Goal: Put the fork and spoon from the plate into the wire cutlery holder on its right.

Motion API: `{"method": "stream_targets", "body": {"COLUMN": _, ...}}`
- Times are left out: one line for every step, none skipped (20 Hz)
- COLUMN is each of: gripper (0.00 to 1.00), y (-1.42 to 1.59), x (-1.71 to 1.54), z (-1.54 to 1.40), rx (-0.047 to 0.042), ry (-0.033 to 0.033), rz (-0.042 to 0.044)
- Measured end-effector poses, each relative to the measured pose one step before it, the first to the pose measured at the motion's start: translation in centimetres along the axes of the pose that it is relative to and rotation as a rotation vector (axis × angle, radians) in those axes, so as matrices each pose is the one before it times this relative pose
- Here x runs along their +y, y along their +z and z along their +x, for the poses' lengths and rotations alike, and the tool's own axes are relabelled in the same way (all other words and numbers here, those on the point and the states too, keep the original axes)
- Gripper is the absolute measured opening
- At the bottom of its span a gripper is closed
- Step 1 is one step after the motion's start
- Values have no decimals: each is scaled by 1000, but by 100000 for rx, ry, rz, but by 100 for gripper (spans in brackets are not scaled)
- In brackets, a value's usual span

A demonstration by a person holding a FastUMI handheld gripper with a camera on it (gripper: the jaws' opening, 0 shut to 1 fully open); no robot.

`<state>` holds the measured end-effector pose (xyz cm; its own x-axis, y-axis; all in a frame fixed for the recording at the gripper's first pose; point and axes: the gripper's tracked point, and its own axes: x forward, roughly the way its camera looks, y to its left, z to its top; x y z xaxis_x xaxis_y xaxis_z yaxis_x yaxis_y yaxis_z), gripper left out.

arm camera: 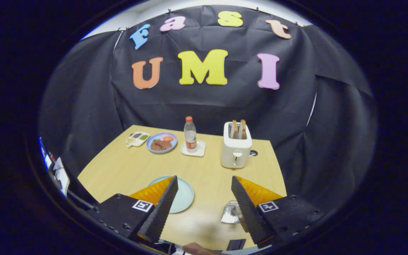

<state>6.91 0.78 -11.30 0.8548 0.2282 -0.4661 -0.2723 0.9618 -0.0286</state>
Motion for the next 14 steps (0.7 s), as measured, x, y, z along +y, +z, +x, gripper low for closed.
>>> {"method": "stream_targets", "body": {"gripper": 94, "y": 1547, "x": 454, "z": -600, "rx": -5355, "ry": -2334, "rz": -666}}
{"method": "stream_targets", "body": {"gripper": 98, "y": 1290, "x": 391, "z": -601, "rx": -4635, "ry": -1751, "rz": -284}}
{"method": "stream_targets", "body": {"gripper": 97, "y": 1191, "x": 648, "z": -892, "rx": -5365, "ry": -1203, "rz": 596}}
{"method": "stream_targets", "body": {"gripper": 97, "y": 1801, "x": 762, "z": -606, "rx": -5450, "ry": -229, "rz": 1446}}
{"method": "stream_targets", "body": {"gripper": 97, "y": 887, "x": 745, "z": -633, "rx": -4219, "ry": -494, "rz": 544}}
{"method": "stream_targets", "body": {"gripper": 97, "y": 990, "x": 405, "z": -622, "rx": -4114, "ry": -1571, "rz": 699}}
{"method": "stream_targets", "body": {"gripper": 97, "y": 813, "x": 150, "z": -630, "rx": -3231, "ry": -2602, "rz": 545}}
{"method": "stream_targets", "body": {"gripper": 96, "y": 943, "x": 36, "z": -689, "rx": -3766, "ry": -3804, "rz": -47}}
{"method": "stream_targets", "body": {"gripper": 96, "y": 603, "x": 483, "z": -737, "rx": -2838, "ry": -1189, "rz": -15}}
{"method": "stream_targets", "body": {"gripper": 96, "y": 854, "x": 879, "z": -739, "rx": -3359, "ry": 650, "rz": -66}}
{"method": "stream_targets", "body": {"gripper": 96, "y": 746, "x": 561, "z": -753, "rx": -3023, "ry": 134, "rz": -66}}
{"method": "stream_targets", "body": {"gripper": 96, "y": 679, "x": 342, "z": -770, "rx": -2053, "ry": -205, "rz": -734}}
{"method": "stream_targets", "body": {"gripper": 96, "y": 344, "x": 279, "z": -568, "rx": -1469, "ry": 97, "rz": -78}}
{"method": "stream_targets", "body": {"gripper": 96, "y": 310, "x": 384, "z": -713, "rx": -711, "ry": 538, "rz": 329}}
